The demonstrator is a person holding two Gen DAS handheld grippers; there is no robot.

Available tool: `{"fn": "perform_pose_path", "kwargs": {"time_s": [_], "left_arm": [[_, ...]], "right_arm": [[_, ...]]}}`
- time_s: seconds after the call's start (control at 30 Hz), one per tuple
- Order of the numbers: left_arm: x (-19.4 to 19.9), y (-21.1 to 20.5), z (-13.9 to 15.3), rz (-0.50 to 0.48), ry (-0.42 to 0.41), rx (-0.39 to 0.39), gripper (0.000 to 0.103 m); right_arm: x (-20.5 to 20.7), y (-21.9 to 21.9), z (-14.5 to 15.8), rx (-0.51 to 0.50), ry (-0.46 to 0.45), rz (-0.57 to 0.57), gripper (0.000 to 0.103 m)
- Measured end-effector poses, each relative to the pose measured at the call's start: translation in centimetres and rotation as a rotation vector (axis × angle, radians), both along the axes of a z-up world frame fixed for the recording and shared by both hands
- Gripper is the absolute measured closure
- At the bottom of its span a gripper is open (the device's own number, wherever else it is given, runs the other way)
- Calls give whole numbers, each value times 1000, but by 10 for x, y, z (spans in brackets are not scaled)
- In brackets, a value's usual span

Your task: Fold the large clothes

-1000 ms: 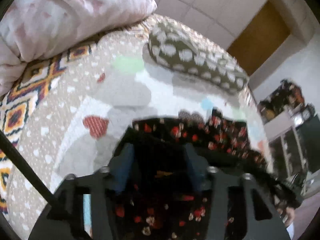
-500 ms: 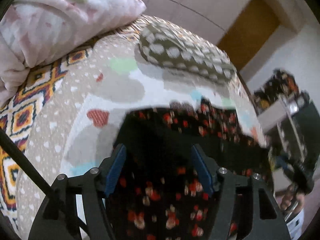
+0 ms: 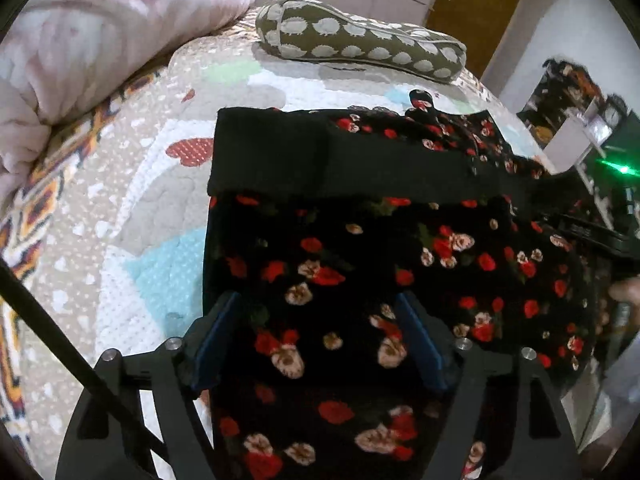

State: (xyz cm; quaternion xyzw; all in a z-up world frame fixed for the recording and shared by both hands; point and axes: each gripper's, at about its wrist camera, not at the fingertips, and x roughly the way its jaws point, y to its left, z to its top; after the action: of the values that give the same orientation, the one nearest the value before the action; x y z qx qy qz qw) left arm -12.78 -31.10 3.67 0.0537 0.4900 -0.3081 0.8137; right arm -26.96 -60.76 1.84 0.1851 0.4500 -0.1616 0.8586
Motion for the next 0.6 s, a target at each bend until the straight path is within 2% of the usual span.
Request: {"fn": "perform_pose_path", "kwargs": {"time_s": [0.1, 0.2, 0.27, 0.37, 0.4, 0.47, 0.5, 0.53, 0.6], "left_arm": [[3, 3, -6, 0, -2, -32, 18], [4, 5, -4, 1, 12, -45, 18], [6, 9, 5, 11, 27, -55, 19], [1, 26, 28, 49, 4, -72, 19], [-2, 32, 36, 53, -6, -71, 19], [-9, 42, 45, 48, -16, -57, 19], [-13, 47, 48, 44, -22, -44, 19], [-19, 51, 49, 41, -28, -31, 19], [-28, 57, 48, 31, -32, -15, 19]], "right_arm": [[6, -14, -7, 0, -34, -63, 82], [13, -19, -11, 9, -40, -79, 82], [12, -17, -7, 10, -43, -78, 82], [4, -16, 7, 6, -37, -107, 78], [-3, -17, 13, 8, -48, -123, 75], [-30, -18, 34, 21, -104, -152, 62], [-49, -19, 45, 25, -138, -168, 50], [-65, -19, 53, 23, -160, -182, 44], [-101, -20, 63, 28, -186, -193, 44]]}}
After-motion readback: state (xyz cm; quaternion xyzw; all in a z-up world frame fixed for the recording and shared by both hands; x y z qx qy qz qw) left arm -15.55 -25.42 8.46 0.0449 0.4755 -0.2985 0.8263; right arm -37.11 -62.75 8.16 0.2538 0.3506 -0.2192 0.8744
